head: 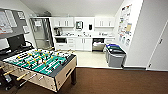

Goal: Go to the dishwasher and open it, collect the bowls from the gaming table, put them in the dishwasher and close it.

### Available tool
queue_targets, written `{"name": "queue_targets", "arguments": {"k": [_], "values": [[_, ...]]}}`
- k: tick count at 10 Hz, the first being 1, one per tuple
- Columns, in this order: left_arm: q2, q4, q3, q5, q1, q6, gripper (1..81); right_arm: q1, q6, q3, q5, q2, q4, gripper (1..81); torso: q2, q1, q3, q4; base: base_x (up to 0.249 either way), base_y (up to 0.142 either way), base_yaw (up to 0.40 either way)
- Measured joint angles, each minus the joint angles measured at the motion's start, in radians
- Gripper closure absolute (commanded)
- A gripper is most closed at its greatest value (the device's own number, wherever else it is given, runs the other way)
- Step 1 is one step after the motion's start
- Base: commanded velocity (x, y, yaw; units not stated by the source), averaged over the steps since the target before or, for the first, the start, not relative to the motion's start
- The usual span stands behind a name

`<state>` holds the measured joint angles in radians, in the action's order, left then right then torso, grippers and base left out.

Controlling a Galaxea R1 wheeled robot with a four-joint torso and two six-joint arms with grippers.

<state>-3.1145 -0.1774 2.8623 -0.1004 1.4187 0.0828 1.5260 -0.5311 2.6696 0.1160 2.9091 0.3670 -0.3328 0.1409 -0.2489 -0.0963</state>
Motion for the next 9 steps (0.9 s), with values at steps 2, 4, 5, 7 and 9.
{"name": "queue_targets", "arguments": {"k": [2, 4, 5, 7, 9], "values": [[0.0, -0.001, 0.0, 0.0, 0.0, 0.0, 81.1, 0.0, 0.0, 0.0, 0.0, 0.0, 0.0, 81.1, 0.0, 0.0, 0.0, 0.0, 0.163, -0.1, 0.0], [-0.002, -0.001, 0.0, 0.0, 0.0, 0.0, 81.1, -0.002, 0.0, 0.0, 0.0, 0.0, 0.0, 81.1, 0.0, 0.0, 0.0, 0.0, 0.163, -0.1, 0.0], [-0.003, -0.001, 0.0, 0.0, 0.0, 0.0, 81.1, -0.002, 0.0, 0.0, 0.0, 0.001, 0.0, 81.1, 0.0, 0.0, 0.0, 0.0, 0.164, -0.1, 0.0], [-0.002, -0.002, 0.001, -0.001, 0.0, 0.0, 81.1, 0.0, 0.0, 0.0, -0.001, 0.001, 0.0, 81.1, 0.0, 0.0, 0.0, 0.0, 0.163, -0.1, 0.0], [-0.005, -0.003, 0.0, 0.001, -0.002, 0.0, 81.1, -0.002, 0.0, 0.0, 0.0, -0.001, 0.0, 81.1, 0.0, 0.001, 0.0, 0.0, 0.163, -0.096, 0.0]]}}
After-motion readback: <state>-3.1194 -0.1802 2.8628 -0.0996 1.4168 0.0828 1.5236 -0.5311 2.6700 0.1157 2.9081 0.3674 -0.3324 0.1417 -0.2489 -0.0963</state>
